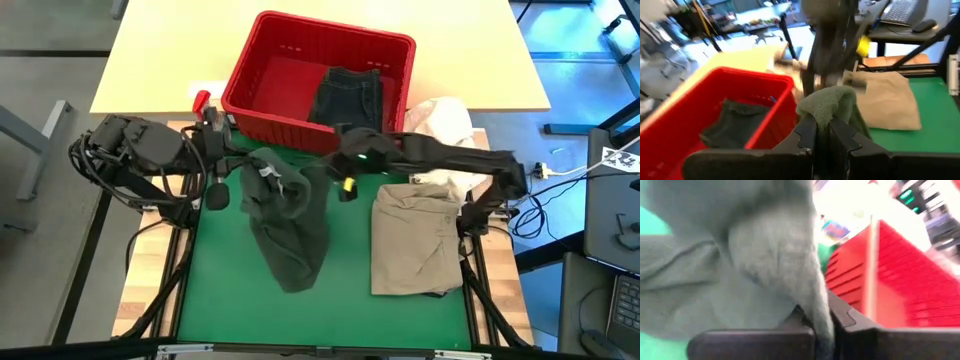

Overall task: Fold Laundry from Bin
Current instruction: Fold the green polo shirt

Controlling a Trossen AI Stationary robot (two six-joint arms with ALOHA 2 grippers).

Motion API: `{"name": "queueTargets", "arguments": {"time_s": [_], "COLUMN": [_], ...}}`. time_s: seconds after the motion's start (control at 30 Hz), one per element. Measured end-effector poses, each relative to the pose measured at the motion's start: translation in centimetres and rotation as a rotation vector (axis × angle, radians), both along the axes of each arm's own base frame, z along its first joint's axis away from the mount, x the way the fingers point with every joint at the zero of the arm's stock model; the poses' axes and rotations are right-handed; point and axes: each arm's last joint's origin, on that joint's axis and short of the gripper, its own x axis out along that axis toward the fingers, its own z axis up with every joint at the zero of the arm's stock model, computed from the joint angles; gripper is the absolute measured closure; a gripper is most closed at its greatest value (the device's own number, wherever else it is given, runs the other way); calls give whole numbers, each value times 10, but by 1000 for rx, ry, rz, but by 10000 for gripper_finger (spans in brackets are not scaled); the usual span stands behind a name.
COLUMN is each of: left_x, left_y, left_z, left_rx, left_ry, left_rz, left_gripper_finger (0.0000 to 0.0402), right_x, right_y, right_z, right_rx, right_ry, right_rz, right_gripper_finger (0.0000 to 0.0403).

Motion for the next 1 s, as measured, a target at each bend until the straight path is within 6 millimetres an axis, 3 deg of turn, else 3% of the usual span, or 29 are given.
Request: {"name": "queueTargets", "arguments": {"time_s": [0.2,0.37,0.53,0.73,0.9,1.0], "left_x": [-6,-10,-10,-21,-32,-34], "left_y": [-8,-21,-50,-82,-92,-92], "left_z": [-8,-8,10,40,60,65], "left_rx": [-82,-167,-330,-371,-357,-292], "left_ry": [69,41,-136,-384,-577,-631], "left_rz": [-29,-59,-274,-556,-649,-600], "left_gripper_finger": [384,384,384,384,384,384], "right_x": [-40,-67,-90,-118,-136,-142], "right_y": [48,89,131,171,197,204], "right_z": [67,103,128,152,165,168], "right_rx": [-78,6,78,171,227,189], "right_ry": [-107,-180,-276,-394,-474,-503], "right_rz": [17,101,239,414,560,558], "right_gripper_finger": [399,400,399,399,401,400]}}
